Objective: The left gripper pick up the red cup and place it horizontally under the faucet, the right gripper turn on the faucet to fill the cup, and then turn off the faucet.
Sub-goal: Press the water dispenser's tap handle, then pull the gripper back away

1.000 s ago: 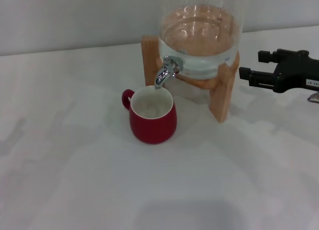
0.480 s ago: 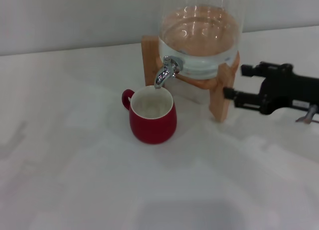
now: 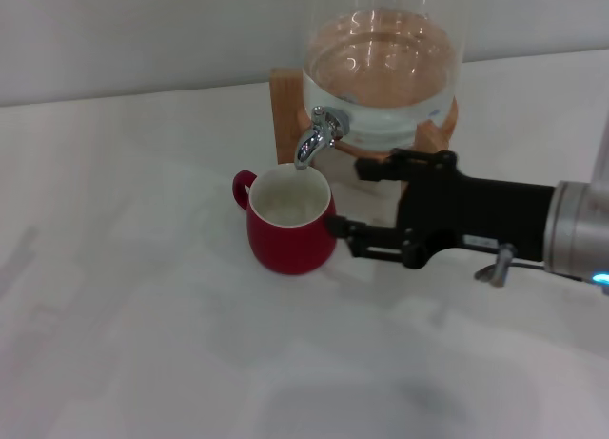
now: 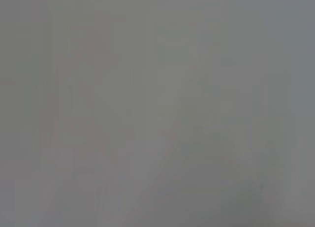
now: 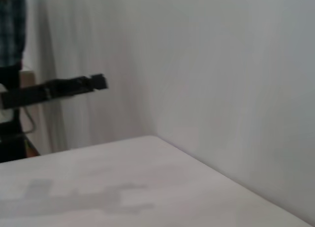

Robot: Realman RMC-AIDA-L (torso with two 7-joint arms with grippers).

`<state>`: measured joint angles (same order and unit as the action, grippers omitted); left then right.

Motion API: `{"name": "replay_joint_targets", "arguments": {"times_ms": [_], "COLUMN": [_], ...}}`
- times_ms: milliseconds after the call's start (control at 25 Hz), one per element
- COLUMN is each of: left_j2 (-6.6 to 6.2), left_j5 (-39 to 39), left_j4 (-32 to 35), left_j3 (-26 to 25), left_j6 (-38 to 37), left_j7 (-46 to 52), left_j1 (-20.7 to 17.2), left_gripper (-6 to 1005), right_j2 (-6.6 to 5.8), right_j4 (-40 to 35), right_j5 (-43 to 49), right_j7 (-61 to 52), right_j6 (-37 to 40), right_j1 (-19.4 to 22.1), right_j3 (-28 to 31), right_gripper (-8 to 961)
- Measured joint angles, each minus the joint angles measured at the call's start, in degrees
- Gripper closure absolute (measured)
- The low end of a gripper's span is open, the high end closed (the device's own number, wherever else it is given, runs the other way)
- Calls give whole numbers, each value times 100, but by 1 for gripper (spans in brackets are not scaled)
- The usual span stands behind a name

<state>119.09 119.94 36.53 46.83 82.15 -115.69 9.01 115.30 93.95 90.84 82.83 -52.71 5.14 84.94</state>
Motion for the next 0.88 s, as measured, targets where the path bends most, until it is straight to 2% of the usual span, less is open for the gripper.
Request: {"name": "replay_joint_targets", "arguments": {"times_ms": [440, 680, 880], "left_j2": [0, 0, 0], "left_j5": [3, 3, 3], "left_j4": [-32, -32, -32], "left_j3": [2, 1, 1], "left_j6": [-30, -30, 13], "left_j7": [-3, 5, 10], "left_j1": [72, 40, 6], "left_gripper": [110, 110, 110], "right_j2": [1, -3, -5], "right_j4": [17, -23, -18], "right_j5": [105, 601, 955], "right_j7": [-170, -703, -1034], "right_j6": [756, 1329, 1729], "right_j1": [-319, -572, -591], "right_j3": [-770, -1149, -1332], "right_gripper": [234, 234, 234]}}
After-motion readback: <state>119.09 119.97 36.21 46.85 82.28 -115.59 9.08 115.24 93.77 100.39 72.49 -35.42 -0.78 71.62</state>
